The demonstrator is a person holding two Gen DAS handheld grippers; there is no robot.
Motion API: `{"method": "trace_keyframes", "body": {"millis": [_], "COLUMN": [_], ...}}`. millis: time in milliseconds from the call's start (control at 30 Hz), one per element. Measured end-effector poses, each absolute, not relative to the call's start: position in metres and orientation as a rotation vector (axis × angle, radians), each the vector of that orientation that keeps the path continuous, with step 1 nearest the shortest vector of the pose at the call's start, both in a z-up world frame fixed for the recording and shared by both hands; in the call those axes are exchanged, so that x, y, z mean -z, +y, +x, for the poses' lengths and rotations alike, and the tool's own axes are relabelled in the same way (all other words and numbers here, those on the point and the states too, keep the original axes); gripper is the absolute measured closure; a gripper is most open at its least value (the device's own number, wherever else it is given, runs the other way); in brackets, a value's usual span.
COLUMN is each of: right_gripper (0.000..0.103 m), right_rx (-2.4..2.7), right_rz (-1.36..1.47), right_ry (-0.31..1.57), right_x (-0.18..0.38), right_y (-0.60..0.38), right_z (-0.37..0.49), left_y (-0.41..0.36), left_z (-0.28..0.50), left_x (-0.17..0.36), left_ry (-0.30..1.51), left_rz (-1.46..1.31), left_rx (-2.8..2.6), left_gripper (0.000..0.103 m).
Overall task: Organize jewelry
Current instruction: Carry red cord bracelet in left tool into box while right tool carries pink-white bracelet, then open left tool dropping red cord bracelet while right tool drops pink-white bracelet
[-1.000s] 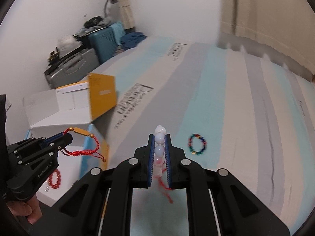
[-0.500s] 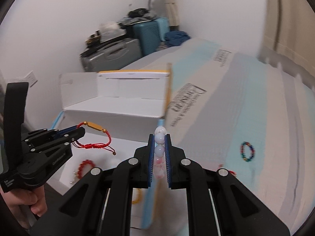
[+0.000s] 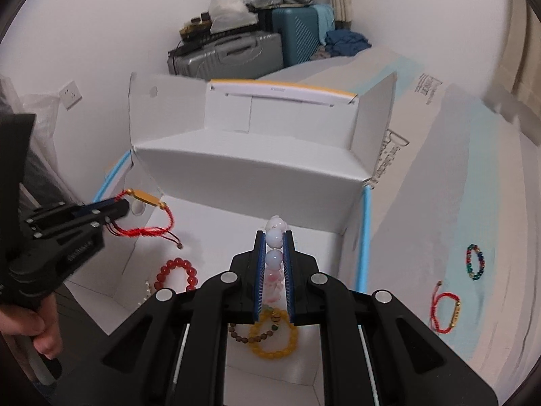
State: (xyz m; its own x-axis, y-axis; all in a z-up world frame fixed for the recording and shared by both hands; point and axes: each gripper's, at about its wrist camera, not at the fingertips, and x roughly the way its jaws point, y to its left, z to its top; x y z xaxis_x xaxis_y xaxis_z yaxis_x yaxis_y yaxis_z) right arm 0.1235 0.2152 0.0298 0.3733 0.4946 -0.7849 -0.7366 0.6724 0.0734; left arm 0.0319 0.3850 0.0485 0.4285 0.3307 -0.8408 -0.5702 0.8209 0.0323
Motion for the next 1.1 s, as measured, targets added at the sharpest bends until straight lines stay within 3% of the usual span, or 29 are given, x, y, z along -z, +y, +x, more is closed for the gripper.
{"method": "trace_keyframes", "body": {"millis": [500,1100], "right_gripper": [0.093,0.092], "right_rx": [-0.757,-0.722], "right_rz": [-0.376,-0.41], "right_ry": [0.997,1.047], "right_x": [0.022,0.037], "right_y": [0.238,0.247], "right_z": [0.136,0.135], "left_y": [0.412,0.42], "left_z": [0.024,0.027], "left_x": [-0.018,0.007], "left_ry": [1.048,1.122], "left_rz": [-0.306,-0.315], "left_rx": [-0.618,-0.626], "left_gripper": [0.094,0.09]}}
